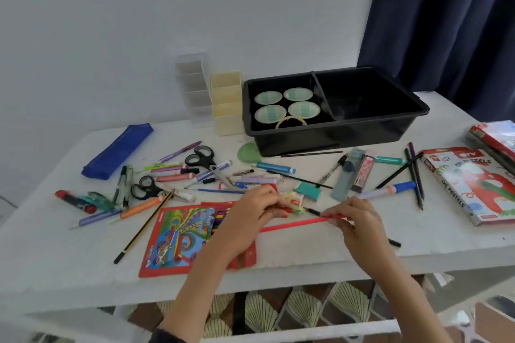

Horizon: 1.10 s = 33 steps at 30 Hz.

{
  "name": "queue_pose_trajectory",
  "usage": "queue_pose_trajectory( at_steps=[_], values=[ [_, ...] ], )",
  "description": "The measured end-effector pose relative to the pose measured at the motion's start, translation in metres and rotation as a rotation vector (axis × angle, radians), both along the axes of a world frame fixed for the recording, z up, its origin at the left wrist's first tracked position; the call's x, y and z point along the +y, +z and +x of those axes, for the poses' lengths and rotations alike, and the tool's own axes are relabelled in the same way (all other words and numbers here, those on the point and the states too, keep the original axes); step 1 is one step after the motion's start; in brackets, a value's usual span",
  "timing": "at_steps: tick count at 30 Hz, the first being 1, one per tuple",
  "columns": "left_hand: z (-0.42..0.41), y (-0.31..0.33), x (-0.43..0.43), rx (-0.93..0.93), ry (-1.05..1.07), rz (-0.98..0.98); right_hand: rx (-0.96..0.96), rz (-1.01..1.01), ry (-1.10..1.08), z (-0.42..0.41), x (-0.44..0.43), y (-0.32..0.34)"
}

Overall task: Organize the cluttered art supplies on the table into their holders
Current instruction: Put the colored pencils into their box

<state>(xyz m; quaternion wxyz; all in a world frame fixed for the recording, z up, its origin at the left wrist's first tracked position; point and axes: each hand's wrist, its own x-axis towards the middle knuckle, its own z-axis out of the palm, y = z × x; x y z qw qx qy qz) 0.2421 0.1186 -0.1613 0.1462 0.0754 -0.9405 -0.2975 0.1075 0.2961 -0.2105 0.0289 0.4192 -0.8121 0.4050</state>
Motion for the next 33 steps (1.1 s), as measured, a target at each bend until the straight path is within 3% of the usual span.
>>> queue_pose_trajectory(
  at_steps=[14,23,30,33],
  values=[
    [0.120,-0.036,-0.037,-0.061,0.510,-0.052,-0.005,0.087,-0.031,0.070,-0.022,-0.013],
    [0.125,-0.047,-0.029,-0.022,0.536,-0.058,0.097,0.110,-0.007,0.127,-0.064,-0.017],
    [0.125,-0.051,-0.023,0.038,0.532,-0.066,-0.102,0.144,-0.012,0.133,-0.083,-0.016],
    [0.125,-0.048,-0.015,0.072,0.498,-0.085,-0.099,0.010,-0.021,0.132,-0.079,-0.012]
  ],
)
